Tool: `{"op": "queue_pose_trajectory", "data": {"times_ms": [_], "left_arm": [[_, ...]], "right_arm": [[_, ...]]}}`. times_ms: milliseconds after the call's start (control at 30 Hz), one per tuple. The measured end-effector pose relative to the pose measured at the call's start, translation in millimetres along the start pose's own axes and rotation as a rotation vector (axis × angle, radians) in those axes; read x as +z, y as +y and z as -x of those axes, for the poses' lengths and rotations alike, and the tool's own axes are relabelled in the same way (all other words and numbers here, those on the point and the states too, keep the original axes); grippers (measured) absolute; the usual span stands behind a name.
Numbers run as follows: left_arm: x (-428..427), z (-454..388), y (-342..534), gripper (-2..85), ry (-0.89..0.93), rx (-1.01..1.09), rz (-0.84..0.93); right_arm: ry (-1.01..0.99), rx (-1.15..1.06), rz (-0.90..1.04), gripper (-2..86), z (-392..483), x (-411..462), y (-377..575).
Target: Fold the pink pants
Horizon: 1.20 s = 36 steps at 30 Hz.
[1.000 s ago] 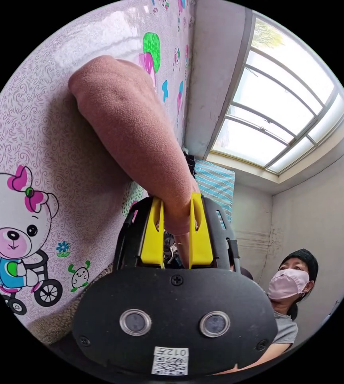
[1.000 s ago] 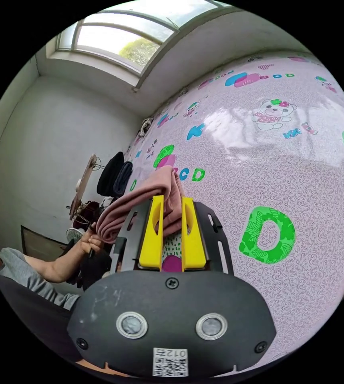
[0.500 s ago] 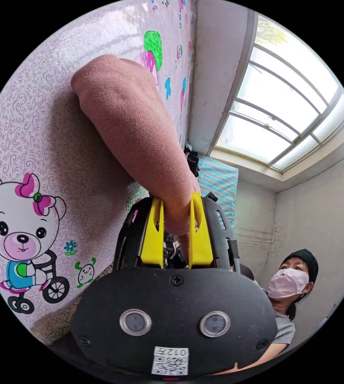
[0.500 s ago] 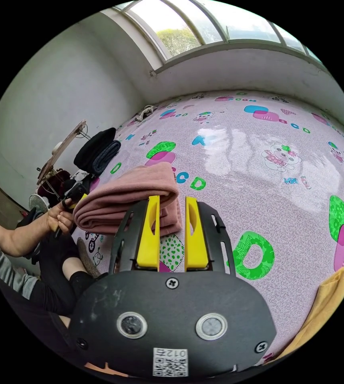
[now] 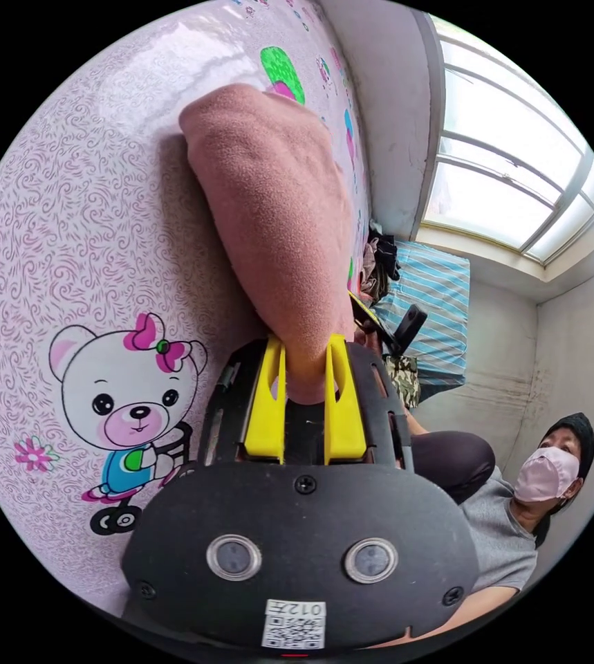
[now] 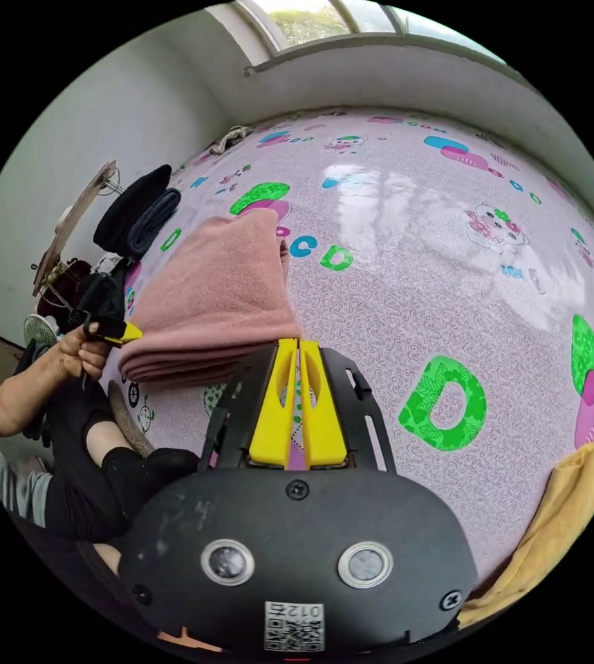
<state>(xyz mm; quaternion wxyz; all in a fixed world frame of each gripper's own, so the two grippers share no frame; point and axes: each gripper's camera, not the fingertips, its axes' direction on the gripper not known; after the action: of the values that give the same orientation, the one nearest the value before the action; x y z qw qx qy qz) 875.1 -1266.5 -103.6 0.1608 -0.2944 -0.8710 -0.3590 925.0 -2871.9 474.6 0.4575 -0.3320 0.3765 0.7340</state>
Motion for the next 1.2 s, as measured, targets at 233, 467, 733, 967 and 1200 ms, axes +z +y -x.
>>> {"op": "queue_pose_trajectory", "data": {"times_ms": [233, 467, 733, 967, 1200], "left_arm": [[23.0, -5.1, -4.7, 9.3, -0.099, 0.068, 0.036], [38.2, -7.7, 3.3, 9.8, -0.128, 0.103, 0.022], [51.0, -12.5, 5.4, 10.8, -0.147, 0.144, 0.069], [48.6, -10.7, 16.4, 12.8, -0.150, 0.249, 0.099], [52.0, 4.9, 44.5, 16.3, 0.012, 0.238, -0.007]], "right_arm": [[-0.265, 0.209, 0.025, -0.3, -76.5, 2.8, -12.8], [-0.410, 0.235, -0.018, 5.2, -149.0, -42.3, -35.8], [-0.556, 0.188, 0.200, 7.0, -186.8, 0.1, -99.4], [-0.731, 0.277, 0.240, 11.1, -259.5, 20.6, -91.7], [-0.680, 0.252, 0.300, 18.7, -314.2, 34.2, -128.3]]}}
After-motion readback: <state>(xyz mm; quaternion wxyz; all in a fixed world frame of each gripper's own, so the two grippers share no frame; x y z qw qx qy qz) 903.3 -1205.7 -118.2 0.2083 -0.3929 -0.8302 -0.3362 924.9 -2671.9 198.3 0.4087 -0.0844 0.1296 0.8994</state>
